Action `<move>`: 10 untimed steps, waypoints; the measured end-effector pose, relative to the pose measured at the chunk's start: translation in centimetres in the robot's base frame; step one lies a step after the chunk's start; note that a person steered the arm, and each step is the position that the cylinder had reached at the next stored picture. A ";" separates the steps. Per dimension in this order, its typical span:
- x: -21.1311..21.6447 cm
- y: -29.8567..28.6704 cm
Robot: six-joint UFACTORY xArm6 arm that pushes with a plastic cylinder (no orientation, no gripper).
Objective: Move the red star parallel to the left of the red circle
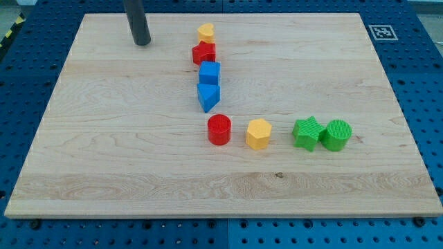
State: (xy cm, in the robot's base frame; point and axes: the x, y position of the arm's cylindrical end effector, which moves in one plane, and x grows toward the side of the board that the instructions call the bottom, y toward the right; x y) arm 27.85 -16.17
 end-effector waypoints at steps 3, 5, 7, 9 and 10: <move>0.1 0.1; 0.0 5.1; 0.0 6.3; 0.5 6.1; 0.5 6.7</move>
State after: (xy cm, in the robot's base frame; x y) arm 28.31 -9.45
